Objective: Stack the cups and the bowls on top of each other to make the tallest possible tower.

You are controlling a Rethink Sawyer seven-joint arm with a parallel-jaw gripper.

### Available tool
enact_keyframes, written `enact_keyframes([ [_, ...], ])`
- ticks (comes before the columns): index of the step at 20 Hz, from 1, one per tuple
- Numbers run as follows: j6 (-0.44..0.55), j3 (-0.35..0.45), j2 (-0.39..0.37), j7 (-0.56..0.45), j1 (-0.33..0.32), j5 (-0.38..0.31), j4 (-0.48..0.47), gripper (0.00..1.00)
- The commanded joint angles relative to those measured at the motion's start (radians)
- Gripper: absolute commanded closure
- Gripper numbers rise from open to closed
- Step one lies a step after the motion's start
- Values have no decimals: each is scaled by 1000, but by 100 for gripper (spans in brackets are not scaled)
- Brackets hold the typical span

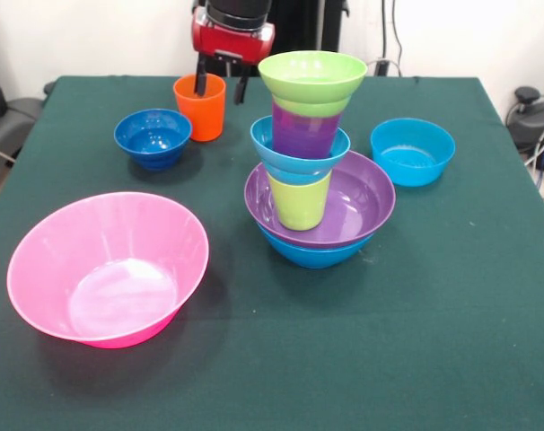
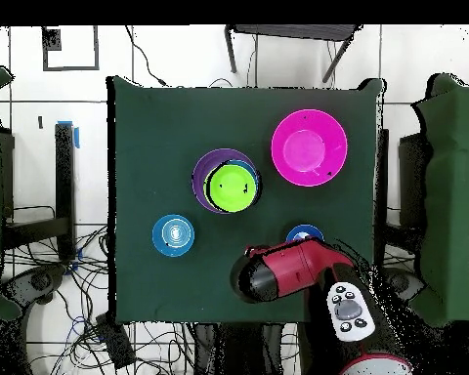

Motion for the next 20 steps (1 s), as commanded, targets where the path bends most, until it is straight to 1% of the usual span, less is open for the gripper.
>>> enact_keyframes([
  [1,-91,30,68,-38,-6,-92,31,0],
  [4,-98,27,76,-35,-12,-102,37,0],
  [9,-72,49,85,-53,-48,-75,61,0],
  [12,-90,31,88,-32,-34,-89,61,0],
  [20,-88,32,87,-39,-45,-93,73,0],
])
